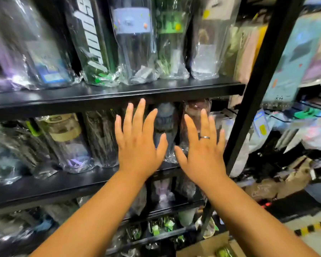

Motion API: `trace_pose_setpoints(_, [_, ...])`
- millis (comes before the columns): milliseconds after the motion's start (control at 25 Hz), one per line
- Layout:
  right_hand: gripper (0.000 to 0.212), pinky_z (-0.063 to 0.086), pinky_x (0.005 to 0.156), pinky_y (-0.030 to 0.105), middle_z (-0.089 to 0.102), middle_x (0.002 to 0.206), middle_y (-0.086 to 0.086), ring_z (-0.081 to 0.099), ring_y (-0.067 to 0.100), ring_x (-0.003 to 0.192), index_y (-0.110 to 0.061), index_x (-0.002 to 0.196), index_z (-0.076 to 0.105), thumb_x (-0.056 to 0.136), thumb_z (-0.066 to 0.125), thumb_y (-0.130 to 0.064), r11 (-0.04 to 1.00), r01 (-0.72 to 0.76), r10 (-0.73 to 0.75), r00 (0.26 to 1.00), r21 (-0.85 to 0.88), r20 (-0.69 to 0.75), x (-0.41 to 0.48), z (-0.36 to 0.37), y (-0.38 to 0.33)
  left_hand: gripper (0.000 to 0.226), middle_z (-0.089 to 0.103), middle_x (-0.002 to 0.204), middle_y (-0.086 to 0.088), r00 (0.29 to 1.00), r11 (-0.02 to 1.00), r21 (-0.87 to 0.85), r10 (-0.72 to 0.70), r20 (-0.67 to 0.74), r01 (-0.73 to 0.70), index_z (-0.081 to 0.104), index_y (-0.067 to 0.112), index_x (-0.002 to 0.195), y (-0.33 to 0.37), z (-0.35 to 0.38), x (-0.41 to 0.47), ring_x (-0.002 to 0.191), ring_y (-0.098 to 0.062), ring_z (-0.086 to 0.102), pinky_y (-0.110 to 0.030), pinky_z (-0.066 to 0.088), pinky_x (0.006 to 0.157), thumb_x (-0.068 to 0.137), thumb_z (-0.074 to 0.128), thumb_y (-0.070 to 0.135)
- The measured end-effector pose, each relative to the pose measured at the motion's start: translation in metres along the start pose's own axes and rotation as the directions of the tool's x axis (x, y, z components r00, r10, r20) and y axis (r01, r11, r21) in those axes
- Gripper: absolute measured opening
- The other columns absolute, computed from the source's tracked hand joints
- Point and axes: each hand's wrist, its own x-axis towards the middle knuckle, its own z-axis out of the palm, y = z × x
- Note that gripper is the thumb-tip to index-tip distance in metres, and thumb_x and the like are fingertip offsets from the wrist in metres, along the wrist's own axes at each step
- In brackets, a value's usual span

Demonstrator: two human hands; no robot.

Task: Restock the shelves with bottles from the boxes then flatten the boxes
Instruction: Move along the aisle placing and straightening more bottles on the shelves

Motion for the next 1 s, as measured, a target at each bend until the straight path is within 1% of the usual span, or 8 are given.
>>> trace_pose_setpoints(120, [0.087,0.01,0.116,0.062,0.004,0.165,0.014,0.008,0.036,0.151,-0.029,0.155,0.014,0.085,0.061,-0.051,0.996,-0.082,0.086,0.978,-0.028,0.192,-0.077,0.022,0.004,0.064,0.038,0.158,-0.008,0.979,0.997,0.012,0.076,0.187,-0.08,0.045,0.016,0.145,-0.008,0.027,-0.072,0.148,-0.032,0.029,-0.053,0.013,0.121,0.087,0.058,0.038])
trace_pose_setpoints(240, [0.087,0.022,0.111,0.065,0.024,0.16,0.018,0.027,0.041,0.145,-0.024,0.151,0.034,0.076,0.073,-0.047,0.983,-0.159,0.18,0.918,-0.088,0.352,-0.148,0.038,0.014,0.066,0.046,0.152,-0.011,0.915,0.998,-0.06,0.007,0.404,0.019,0.053,0.013,0.141,-0.004,0.051,-0.145,0.142,-0.035,0.039,-0.056,0.025,0.118,0.079,0.066,0.034])
trace_pose_setpoints(440, [0.077,0.007,0.118,0.058,0.002,0.165,0.008,0.003,0.032,0.151,-0.037,0.155,0.014,0.091,0.056,-0.05,0.938,-0.284,0.34,0.655,-0.198,0.675,-0.249,0.059,0.051,0.069,0.043,0.155,-0.008,0.671,0.99,-0.048,-0.057,0.739,0.136,0.048,0.017,0.147,0.017,0.069,-0.273,0.144,-0.032,0.038,-0.052,0.027,0.12,0.084,0.065,0.04])
trace_pose_setpoints(600, [0.078,0.01,0.119,0.055,0.002,0.164,0.01,0.007,0.033,0.149,-0.032,0.157,0.007,0.093,0.047,-0.052,0.933,-0.22,0.358,0.506,-0.284,0.785,-0.299,0.089,0.079,0.062,0.047,0.153,-0.009,0.572,0.981,-0.054,-0.065,0.818,0.188,0.05,0.016,0.145,0.02,0.082,-0.335,0.141,-0.033,0.042,-0.051,0.029,0.119,0.089,0.062,0.039])
trace_pose_setpoints(680, [0.079,0.017,0.118,0.055,0.008,0.163,0.012,0.014,0.035,0.147,-0.028,0.157,0.009,0.092,0.046,-0.053,0.927,-0.176,0.376,0.417,-0.332,0.827,-0.324,0.115,0.097,0.062,0.052,0.148,-0.011,0.57,0.984,-0.027,-0.081,0.818,0.178,0.054,0.014,0.142,0.018,0.102,-0.362,0.137,-0.035,0.048,-0.051,0.031,0.115,0.087,0.07,0.038])
trace_pose_setpoints(840, [0.069,0.04,0.104,0.053,0.042,0.147,0.024,0.045,0.043,0.129,-0.017,0.15,0.036,0.091,0.047,-0.052,0.923,-0.182,0.384,0.423,-0.339,0.82,-0.396,0.196,0.141,0.067,0.053,0.146,-0.012,0.468,0.951,0.029,-0.177,0.866,0.307,0.052,0.012,0.142,0.035,0.165,-0.438,0.134,-0.036,0.047,-0.05,0.03,0.116,0.082,0.067,0.036])
trace_pose_setpoints(880, [0.07,0.036,0.107,0.051,0.034,0.153,0.022,0.039,0.042,0.134,-0.018,0.153,0.028,0.094,0.045,-0.053,0.912,-0.208,0.408,0.366,-0.354,0.836,-0.414,0.219,0.153,0.067,0.052,0.146,-0.012,0.439,0.935,0.033,-0.196,0.877,0.352,0.051,0.011,0.142,0.041,0.184,-0.458,0.134,-0.036,0.047,-0.049,0.03,0.116,0.081,0.064,0.036])
trace_pose_setpoints(1000, [0.078,0.029,0.112,0.049,0.014,0.162,0.016,0.023,0.038,0.144,-0.025,0.156,0.009,0.095,0.047,-0.055,0.88,-0.296,0.414,0.092,-0.372,0.906,-0.481,0.311,0.192,0.069,0.052,0.146,-0.014,0.343,0.895,0.116,-0.281,0.897,0.431,0.049,0.012,0.143,0.059,0.25,-0.549,0.134,-0.037,0.046,-0.048,0.032,0.115,0.08,0.067,0.033])
